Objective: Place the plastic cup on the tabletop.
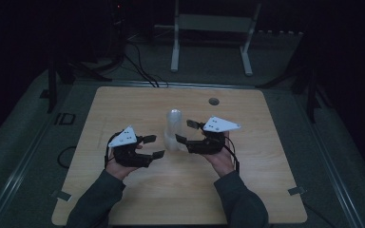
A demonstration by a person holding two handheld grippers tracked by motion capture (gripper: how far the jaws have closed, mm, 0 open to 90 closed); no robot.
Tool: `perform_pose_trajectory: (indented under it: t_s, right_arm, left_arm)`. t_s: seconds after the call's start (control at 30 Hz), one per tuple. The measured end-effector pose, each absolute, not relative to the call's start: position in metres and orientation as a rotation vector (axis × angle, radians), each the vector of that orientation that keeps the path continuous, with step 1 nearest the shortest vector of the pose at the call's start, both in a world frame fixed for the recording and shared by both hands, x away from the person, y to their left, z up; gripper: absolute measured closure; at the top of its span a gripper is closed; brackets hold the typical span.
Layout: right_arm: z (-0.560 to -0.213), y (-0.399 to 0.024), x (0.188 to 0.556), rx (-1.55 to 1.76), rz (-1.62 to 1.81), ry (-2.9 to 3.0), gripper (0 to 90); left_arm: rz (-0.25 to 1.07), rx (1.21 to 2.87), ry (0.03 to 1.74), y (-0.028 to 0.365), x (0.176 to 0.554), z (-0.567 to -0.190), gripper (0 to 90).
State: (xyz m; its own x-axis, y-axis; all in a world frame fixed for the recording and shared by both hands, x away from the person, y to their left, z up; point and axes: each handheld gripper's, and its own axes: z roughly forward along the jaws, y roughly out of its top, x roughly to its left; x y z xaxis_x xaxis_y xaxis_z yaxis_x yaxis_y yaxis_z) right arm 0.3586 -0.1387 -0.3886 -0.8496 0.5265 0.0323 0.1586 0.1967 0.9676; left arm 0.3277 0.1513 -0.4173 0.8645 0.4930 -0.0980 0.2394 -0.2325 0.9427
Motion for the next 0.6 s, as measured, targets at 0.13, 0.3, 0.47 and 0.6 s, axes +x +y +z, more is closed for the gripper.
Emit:
perform_pose_trajectory:
  t_s: [0.13,0.3,0.47,0.6]
  right_arm:
    - [-0.3913,-0.14,0.3594,0.659,1.696,2.168,29.0]
    - [-0.3941,-0.1409,0.3605,0.668,1.694,2.169,29.0]
    - [-0.3966,-0.1407,0.3609,0.667,1.694,2.175,29.0]
    - [-0.3985,-0.1409,0.3616,0.671,1.694,2.175,29.1]
  left_arm:
    - [0.259,1.82,0.553,0.1515,0.3276,-0.4173,29.9]
    - [0.259,1.822,0.552,0.1512,0.3278,-0.4176,29.9]
    - [0.259,1.821,0.553,0.1512,0.3279,-0.4178,29.7]
    - [0.26,1.824,0.552,0.151,0.328,-0.4181,29.7]
